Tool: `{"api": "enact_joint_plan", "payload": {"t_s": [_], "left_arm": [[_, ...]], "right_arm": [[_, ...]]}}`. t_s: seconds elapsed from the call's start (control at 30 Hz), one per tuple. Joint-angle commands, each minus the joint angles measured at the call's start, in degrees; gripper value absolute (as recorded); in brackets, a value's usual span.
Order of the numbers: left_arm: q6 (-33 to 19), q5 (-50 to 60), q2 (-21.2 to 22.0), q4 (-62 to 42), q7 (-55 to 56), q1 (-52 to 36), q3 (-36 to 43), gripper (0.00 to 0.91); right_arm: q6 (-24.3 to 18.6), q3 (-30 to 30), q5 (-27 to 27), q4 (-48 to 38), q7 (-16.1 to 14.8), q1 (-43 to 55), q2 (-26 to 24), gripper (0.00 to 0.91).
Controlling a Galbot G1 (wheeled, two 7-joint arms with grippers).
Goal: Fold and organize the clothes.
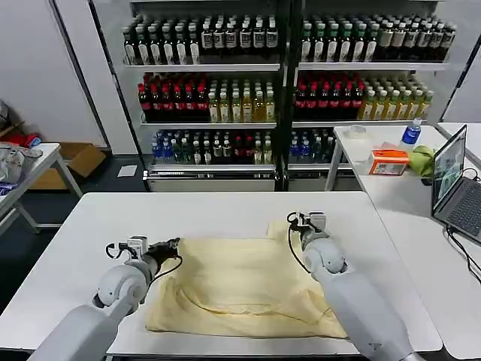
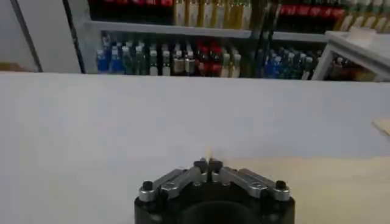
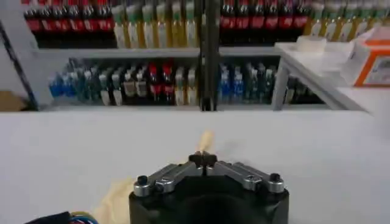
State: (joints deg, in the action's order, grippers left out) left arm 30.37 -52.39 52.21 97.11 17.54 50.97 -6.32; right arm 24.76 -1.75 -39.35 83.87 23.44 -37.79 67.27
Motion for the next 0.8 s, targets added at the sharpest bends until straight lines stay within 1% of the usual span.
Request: {"api": "enact_joint_plan", "payload": {"t_s": [0.03,0.13,0.27,0.37,0.67,0.8], "left_arm": [[-0.33,-0.24,-1.85,8.32,-0.18,4.28,-3.83,0.020],[-0.27,-0.26,-2.73,10.93,-0.44,7.31,-5.77,0.020],[-0.17,-0.26,-3.50,13.76,-0.70,11.38,-8.34,0.020],[-0.16,-0.02,-3.79,16.44,-0.91,14.12,-10.15,0.020],[-0.19,2.49,-4.43,23.84,-2.06,23.55,-14.90,0.020],[-0.08,3.59,-4.34,26.41,-2.36,27.91,-16.28,0.010]], "right_arm": [[-2.88,-4.79,0.31,14.03,-0.24,-6.45,-4.71,0.000],[-2.51,-6.66,0.10,18.06,-0.25,-9.81,-6.52,0.000],[-2.20,-10.32,-0.05,24.93,-0.79,-17.98,-9.20,0.000],[-1.59,-11.86,-0.03,29.02,-1.02,-22.62,-10.22,0.000],[-0.11,-18.56,0.00,39.41,-1.50,-34.91,-11.99,0.000],[0.59,-22.65,0.20,44.16,-2.16,-43.58,-11.92,0.000]]}}
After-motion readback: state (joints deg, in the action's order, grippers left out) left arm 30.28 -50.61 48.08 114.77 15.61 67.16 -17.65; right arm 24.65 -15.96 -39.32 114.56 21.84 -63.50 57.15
